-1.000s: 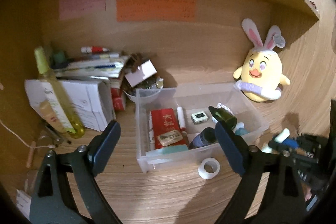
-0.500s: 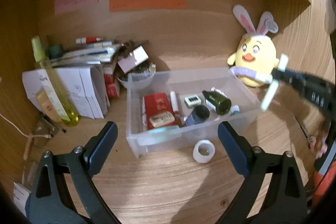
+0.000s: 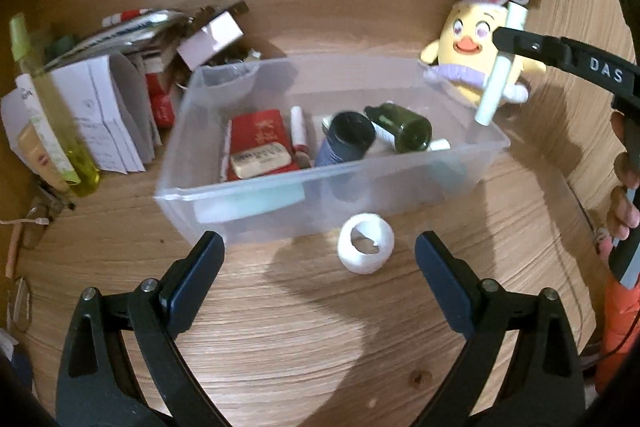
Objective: Organize objects
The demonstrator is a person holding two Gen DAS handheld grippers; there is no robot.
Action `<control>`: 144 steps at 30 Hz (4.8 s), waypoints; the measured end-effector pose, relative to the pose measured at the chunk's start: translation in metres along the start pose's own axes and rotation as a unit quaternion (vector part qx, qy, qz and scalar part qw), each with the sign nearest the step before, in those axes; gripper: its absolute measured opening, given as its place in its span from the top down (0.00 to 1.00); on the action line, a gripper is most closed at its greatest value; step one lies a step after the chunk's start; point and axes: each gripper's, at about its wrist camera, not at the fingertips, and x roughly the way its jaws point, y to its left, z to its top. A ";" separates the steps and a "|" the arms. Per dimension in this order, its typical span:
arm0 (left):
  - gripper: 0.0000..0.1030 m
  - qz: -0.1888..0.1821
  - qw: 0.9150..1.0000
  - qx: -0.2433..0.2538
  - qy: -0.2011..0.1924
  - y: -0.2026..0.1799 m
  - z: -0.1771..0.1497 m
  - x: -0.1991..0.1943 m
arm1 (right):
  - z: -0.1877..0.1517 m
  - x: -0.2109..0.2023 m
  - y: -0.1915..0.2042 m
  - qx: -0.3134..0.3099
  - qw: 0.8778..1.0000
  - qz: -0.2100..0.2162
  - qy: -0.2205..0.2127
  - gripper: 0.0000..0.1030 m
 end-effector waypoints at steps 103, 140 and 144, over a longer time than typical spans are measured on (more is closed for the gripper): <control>0.63 -0.026 0.992 -0.061 -0.107 0.037 0.026 -0.085 | -0.026 -0.020 0.055 -0.029 0.992 0.118 0.024 0.88; 0.63 -0.045 0.996 -0.075 0.000 0.050 0.074 0.045 | -0.019 0.100 0.049 -0.034 0.987 0.101 0.123 0.88; 0.62 -0.061 0.995 -0.080 0.006 0.051 0.075 0.045 | -0.022 0.103 0.053 -0.039 0.986 0.104 0.124 0.88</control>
